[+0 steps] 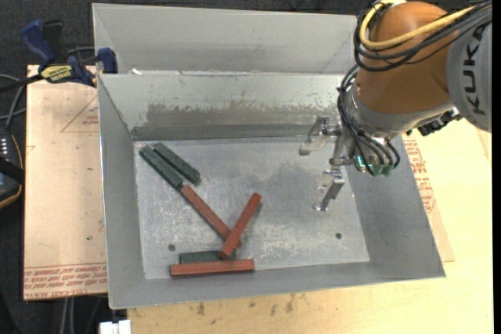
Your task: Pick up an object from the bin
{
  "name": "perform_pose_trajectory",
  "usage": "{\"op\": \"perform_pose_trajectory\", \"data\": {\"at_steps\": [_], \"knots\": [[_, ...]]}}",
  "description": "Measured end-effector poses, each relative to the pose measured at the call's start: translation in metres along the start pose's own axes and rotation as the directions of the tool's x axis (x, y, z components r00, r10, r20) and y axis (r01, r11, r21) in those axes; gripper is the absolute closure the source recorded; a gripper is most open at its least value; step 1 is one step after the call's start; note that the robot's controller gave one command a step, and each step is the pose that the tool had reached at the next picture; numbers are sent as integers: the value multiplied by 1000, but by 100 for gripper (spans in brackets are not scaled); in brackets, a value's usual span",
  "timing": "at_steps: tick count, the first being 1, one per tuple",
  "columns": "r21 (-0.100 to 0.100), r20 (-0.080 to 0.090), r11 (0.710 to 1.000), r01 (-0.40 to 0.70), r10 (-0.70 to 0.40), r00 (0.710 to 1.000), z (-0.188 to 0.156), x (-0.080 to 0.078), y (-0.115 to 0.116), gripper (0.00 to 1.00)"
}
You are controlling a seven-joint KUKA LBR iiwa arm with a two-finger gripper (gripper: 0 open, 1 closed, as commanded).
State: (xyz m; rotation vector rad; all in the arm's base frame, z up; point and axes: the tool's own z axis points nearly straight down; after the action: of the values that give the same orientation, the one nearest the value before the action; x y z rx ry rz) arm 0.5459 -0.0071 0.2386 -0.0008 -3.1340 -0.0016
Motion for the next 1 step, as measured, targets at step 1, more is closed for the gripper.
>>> {"op": "perform_pose_trajectory", "data": {"at_steps": [1], "knots": [[0, 8, 1000, 0, 0, 1000, -4, -1, 0, 0]]}}
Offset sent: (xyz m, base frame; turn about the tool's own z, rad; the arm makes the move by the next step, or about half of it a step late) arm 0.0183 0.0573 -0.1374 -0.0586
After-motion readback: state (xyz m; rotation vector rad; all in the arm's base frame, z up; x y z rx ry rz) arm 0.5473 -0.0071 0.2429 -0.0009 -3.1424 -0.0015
